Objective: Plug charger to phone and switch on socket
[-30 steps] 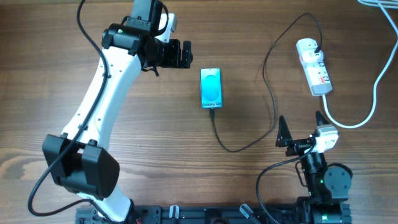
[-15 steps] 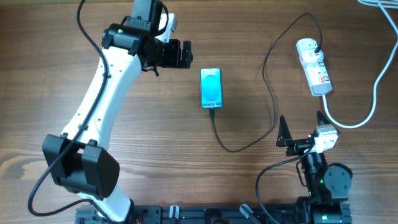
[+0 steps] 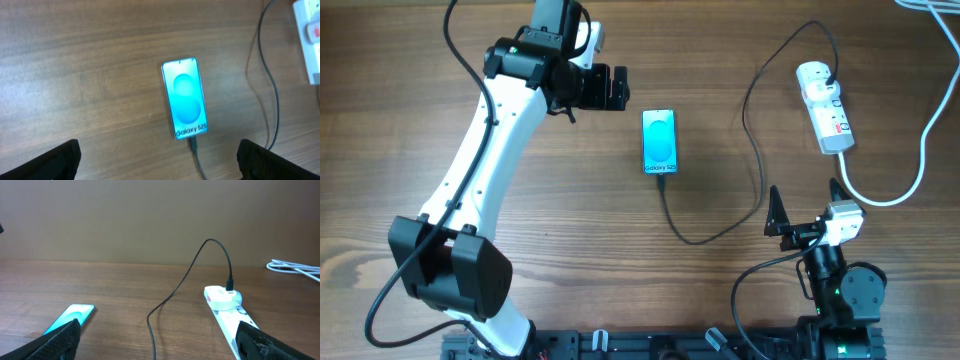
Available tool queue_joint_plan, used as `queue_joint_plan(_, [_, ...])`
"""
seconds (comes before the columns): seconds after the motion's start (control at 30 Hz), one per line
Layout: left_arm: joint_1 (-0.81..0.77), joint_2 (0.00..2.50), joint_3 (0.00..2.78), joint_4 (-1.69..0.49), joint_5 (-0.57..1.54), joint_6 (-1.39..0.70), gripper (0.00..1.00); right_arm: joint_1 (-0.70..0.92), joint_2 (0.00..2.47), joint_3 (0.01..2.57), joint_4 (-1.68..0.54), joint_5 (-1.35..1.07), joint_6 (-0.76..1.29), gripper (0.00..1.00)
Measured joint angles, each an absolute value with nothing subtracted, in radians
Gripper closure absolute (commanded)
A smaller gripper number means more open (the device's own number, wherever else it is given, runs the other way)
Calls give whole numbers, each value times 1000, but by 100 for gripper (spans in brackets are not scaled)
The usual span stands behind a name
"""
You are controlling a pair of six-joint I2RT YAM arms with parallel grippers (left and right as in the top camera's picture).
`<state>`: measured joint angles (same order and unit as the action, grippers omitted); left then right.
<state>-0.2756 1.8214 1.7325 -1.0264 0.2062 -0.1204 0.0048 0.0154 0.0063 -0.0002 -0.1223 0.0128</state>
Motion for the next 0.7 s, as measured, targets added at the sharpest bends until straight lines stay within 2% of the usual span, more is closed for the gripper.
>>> queue_joint_plan(0.13, [-276, 1819, 1719, -1044, 143, -117, 0, 5, 15, 6, 0, -122, 13, 0])
queue_joint_plan(0.33, [-274, 1612, 1350, -773, 124, -117, 0, 5, 15, 6, 0, -122, 13, 0])
queue_joint_plan(0.43, [-241, 1431, 1153, -701, 126, -117, 0, 5, 14, 6, -1, -122, 13, 0])
queue_joint_plan(0.57, [-122, 1116, 1022, -817, 131, -117, 0, 5, 13, 6, 1, -122, 13, 0])
queue_joint_plan(0.7, [-15, 757, 834, -836, 131, -117, 0, 5, 12, 6, 1, -122, 13, 0])
